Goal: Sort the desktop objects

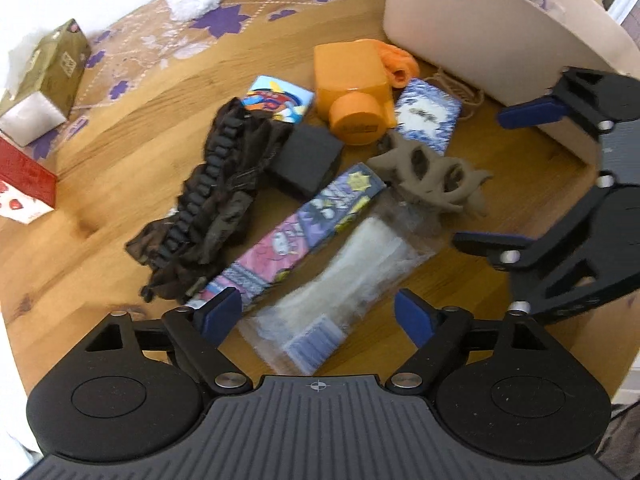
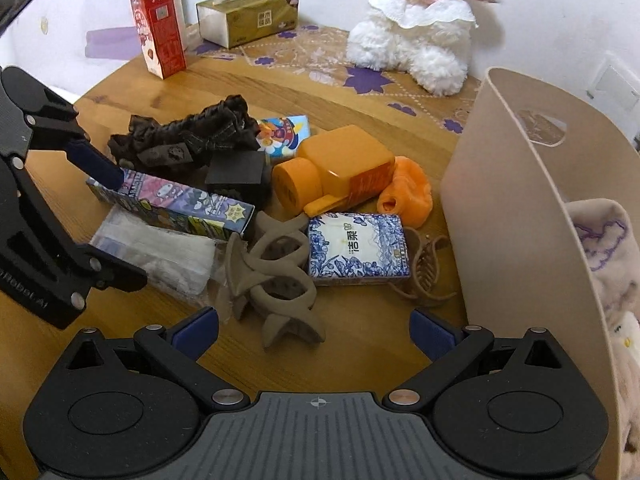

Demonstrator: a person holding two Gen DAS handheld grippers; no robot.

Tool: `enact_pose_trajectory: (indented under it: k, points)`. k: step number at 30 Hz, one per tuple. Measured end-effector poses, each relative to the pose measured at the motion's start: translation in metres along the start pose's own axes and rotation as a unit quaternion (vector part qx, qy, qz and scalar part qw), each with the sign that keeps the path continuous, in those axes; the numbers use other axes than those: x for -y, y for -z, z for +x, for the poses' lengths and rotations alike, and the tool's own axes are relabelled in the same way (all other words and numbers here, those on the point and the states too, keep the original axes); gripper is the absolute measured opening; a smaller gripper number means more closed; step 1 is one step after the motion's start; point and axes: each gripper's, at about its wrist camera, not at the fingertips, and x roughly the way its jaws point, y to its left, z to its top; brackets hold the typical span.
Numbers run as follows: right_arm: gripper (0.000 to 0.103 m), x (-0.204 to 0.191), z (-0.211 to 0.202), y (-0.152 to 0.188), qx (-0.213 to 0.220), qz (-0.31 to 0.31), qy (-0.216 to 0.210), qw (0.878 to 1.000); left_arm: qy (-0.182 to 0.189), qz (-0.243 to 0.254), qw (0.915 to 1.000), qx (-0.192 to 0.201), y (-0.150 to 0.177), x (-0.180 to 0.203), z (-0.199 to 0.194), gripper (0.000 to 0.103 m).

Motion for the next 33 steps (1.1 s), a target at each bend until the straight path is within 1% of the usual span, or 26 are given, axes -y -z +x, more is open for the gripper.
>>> enact_pose_trajectory:
  k: [2,4,7,10,13,16,18,20,22,24,25,26,27,28,29,30,32,33]
  points:
    - [0.103,0.0,0.004,-0.001,-0.003,-0.004,0.002,1.0,0.01,-0.004,0.9999,0.002,-0.001,0.003,-0.003,0.085]
    - [0.103,0.0,0.006,-0.002,-0.005,-0.005,-0.001,1.0,0.011,0.004,0.9999,0.005,-0.001,0.007,-0.004,0.085]
    - [0.103,0.0,0.01,-0.003,-0.007,-0.008,-0.002,1.0,0.003,0.007,0.9999,-0.009,-0.003,0.008,0.004,0.085]
    - [0.1,0.003,0.013,-0.003,-0.01,-0.007,-0.002,1.0,0.005,0.0,0.9999,-0.015,-0.004,0.009,0.01,0.085]
    - [0.099,0.006,0.016,-0.003,-0.011,-0.003,-0.003,1.0,-0.007,0.001,0.9997,-0.023,-0.003,0.009,0.018,0.085]
    - [0.097,0.008,0.018,-0.003,-0.015,-0.004,-0.009,1.0,0.002,-0.006,0.9995,-0.032,0.0,0.005,0.024,0.083]
    - [0.096,0.01,0.019,-0.002,-0.013,-0.001,-0.013,1.0,-0.003,0.0,0.9997,-0.024,0.002,0.006,0.023,0.082]
    - [0.095,0.012,0.02,-0.001,-0.009,0.006,-0.017,1.0,-0.007,0.007,0.9998,-0.018,0.003,0.007,0.022,0.079]
    - [0.09,0.013,0.02,-0.001,-0.007,0.014,-0.027,0.999,-0.008,0.004,0.9999,-0.008,0.004,0.005,0.019,0.067]
    - [0.079,0.012,0.02,-0.001,-0.005,0.017,-0.041,0.999,-0.008,0.0,1.0,-0.005,0.003,0.005,0.017,0.06]
    - [0.076,0.011,0.019,-0.001,-0.004,0.016,-0.048,0.999,-0.011,-0.006,0.9999,-0.005,0.003,0.004,0.015,0.056]
    - [0.07,0.01,0.018,-0.001,-0.004,0.014,-0.053,0.998,-0.012,-0.01,0.9999,-0.004,0.002,0.004,0.015,0.054]
    - [0.063,0.008,0.017,-0.001,-0.004,0.011,-0.057,0.998,-0.014,-0.015,0.9998,-0.003,0.001,0.005,0.015,0.049]
    - [0.059,0.007,0.016,-0.002,-0.003,0.008,-0.062,0.998,-0.013,-0.018,0.9998,-0.001,0.002,0.005,0.013,0.041]
    - [0.05,0.005,0.014,-0.002,-0.004,0.004,-0.07,0.998,-0.012,-0.02,0.9997,-0.001,0.001,0.006,0.014,0.039]
    - [0.045,0.004,0.013,-0.002,-0.005,0.001,-0.074,0.997,-0.011,-0.023,0.9997,-0.002,0.001,0.006,0.013,0.037]
    - [0.041,0.002,0.01,-0.001,-0.004,-0.007,-0.074,0.997,-0.009,-0.027,0.9996,-0.001,0.002,0.005,0.013,0.033]
    - [0.033,0.002,0.008,-0.001,-0.004,-0.007,-0.077,0.997,-0.007,-0.03,0.9995,0.001,0.003,0.005,0.012,0.032]
